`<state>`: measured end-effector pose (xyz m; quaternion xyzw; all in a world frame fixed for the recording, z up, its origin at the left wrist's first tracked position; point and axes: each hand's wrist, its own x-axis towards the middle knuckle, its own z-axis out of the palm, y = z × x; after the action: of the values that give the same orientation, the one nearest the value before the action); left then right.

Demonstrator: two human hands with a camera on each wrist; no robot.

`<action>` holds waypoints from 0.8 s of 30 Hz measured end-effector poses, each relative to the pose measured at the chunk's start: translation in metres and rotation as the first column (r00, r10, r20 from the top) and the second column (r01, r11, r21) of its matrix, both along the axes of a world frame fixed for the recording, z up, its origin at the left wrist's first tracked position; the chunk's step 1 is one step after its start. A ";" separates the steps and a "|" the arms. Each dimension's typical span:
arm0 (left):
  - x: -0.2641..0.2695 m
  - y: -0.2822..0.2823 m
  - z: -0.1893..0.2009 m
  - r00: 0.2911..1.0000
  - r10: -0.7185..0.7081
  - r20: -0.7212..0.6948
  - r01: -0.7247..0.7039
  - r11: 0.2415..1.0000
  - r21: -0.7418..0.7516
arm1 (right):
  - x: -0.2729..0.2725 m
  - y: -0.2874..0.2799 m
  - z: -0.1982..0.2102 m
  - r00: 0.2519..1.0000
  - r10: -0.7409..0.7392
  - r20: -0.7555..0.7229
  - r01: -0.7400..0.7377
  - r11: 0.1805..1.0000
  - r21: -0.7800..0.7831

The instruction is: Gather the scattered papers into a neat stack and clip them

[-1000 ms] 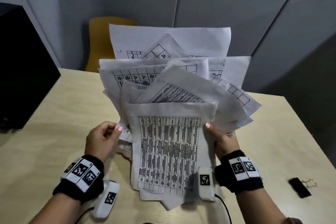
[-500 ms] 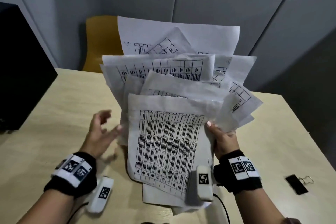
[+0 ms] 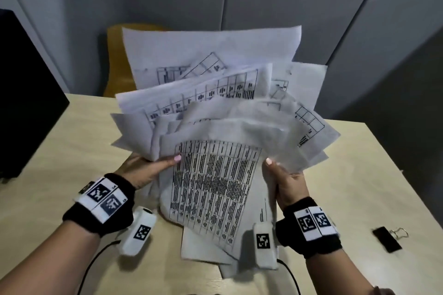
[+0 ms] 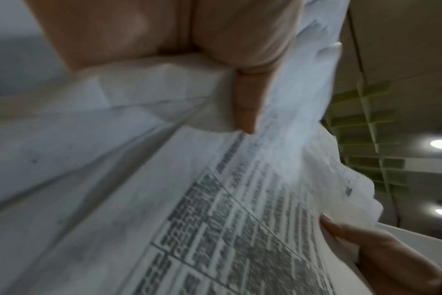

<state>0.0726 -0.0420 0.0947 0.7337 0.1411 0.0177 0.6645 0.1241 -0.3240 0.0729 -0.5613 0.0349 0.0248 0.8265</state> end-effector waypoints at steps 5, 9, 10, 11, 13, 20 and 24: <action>0.004 -0.020 0.027 0.932 0.166 0.322 -0.218 0.967 0.134 | -0.006 0.010 0.029 0.991 -0.044 0.128 0.069 0.979 -0.194; -0.009 -0.018 0.033 0.898 0.178 0.403 -0.259 0.953 0.156 | -0.010 0.010 0.034 0.981 0.065 0.185 0.001 0.942 -0.337; -0.013 -0.018 0.032 0.921 0.130 0.367 -0.218 0.953 0.210 | -0.011 0.010 0.031 0.984 0.090 0.152 -0.030 0.934 -0.356; -0.016 -0.019 0.028 0.953 0.095 0.288 -0.167 0.958 0.234 | -0.011 0.009 0.023 0.989 0.097 0.111 -0.053 0.937 -0.344; -0.019 -0.022 0.015 0.991 0.080 0.105 -0.103 0.967 0.234 | -0.012 0.008 0.010 0.995 0.057 0.078 -0.024 0.929 -0.369; -0.017 -0.012 0.000 0.944 0.222 0.242 -0.256 0.959 0.120 | -0.012 0.007 0.018 0.992 0.003 0.125 0.037 0.946 -0.321; -0.020 -0.004 0.002 0.969 0.139 0.204 -0.167 0.977 0.129 | -0.009 0.000 0.013 0.998 0.002 0.059 0.016 0.951 -0.308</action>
<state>0.0529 -0.0456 0.0963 0.7616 0.1303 0.1508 0.6167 0.1149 -0.3236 0.0857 -0.6838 0.0161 -0.0002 0.7295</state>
